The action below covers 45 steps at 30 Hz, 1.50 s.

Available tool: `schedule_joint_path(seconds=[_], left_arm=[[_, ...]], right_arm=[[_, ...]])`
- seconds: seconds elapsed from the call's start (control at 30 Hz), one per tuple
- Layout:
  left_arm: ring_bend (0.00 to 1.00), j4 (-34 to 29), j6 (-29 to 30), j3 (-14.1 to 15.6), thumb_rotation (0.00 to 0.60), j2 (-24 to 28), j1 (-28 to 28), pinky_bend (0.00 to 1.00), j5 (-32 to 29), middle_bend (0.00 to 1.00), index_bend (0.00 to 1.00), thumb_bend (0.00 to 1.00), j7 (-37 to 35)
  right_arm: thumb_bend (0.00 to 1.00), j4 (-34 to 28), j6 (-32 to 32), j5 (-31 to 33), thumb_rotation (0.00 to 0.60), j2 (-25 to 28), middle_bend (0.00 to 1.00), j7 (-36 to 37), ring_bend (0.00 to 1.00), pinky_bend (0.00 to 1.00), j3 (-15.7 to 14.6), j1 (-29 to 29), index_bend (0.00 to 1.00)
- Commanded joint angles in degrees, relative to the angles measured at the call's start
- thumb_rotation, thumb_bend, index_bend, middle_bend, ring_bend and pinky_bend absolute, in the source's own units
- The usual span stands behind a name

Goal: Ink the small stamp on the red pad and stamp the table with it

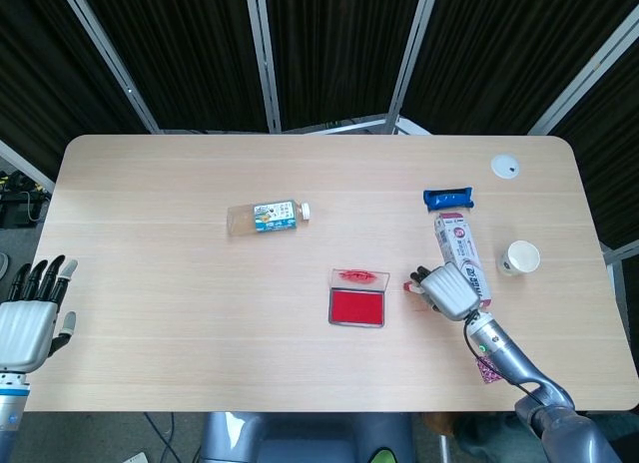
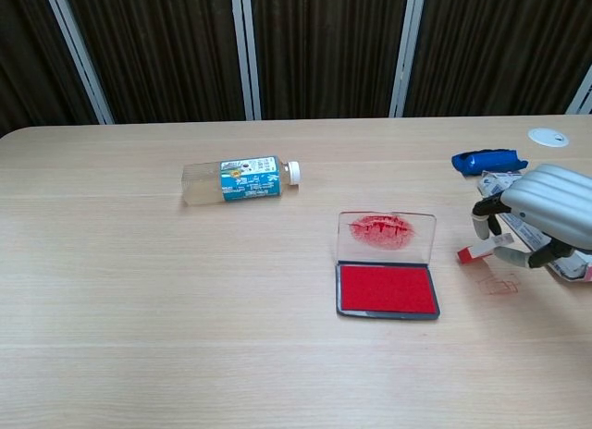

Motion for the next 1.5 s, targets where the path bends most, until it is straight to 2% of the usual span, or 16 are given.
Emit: schedule_joint_path(seconds=[0.03, 0.47, 0.8, 1.17, 1.4, 1.5], left_arm=[[0.0, 0.0, 0.0, 0.0, 0.6, 0.0, 0.0, 0.0, 0.0, 0.0, 0.0, 0.44, 0.0], [0.0, 0.0, 0.1, 0.1, 0.6, -0.1, 0.0, 0.0, 0.1, 0.0, 0.0, 0.44, 0.3], [0.0, 0.1, 0.1, 0.0, 0.6, -0.1, 0.0, 0.0, 0.1, 0.0, 0.0, 0.44, 0.3], [0.0, 0.1, -0.1, 0.0, 0.6, -0.1, -0.1, 0.0, 0.0, 0.0, 0.0, 0.44, 0.1], [0.0, -0.1, -0.1, 0.1, 0.6, 0.3, 0.0, 0.0, 0.2, 0.0, 0.0, 0.44, -0.6], [0.0, -0.3, 0.1, 0.1, 0.6, 0.6, 0.1, 0.0, 0.5, 0.0, 0.0, 0.44, -1.1]], right_arm=[[0.33, 0.1, 0.0, 0.1, 0.6, -0.1, 0.51, 0.0, 0.83, 1.0, 0.1, 0.0, 0.51], [0.33, -0.5, -0.1, 0.7, 0.6, 0.2, 0.48, -1.0, 0.83, 1.0, 1.1, 1.3, 0.48], [0.33, -1.6, -1.0, 0.2, 0.6, 0.6, 0.45, -3.7, 0.83, 1.0, 0.7, 2.3, 0.43], [0.33, -3.6, -0.8, 0.3, 0.6, 1.5, 0.45, -5.1, 0.83, 1.0, 1.0, 2.7, 0.43], [0.32, -6.8, 3.3, 0.1, 0.6, 4.4, 0.45, -5.6, 0.83, 1.0, 1.5, 2.1, 0.43], [0.32, -9.8, 7.4, -0.3, 0.6, 7.2, 0.45, -5.9, 0.83, 1.0, 1.7, 1.2, 0.42]])
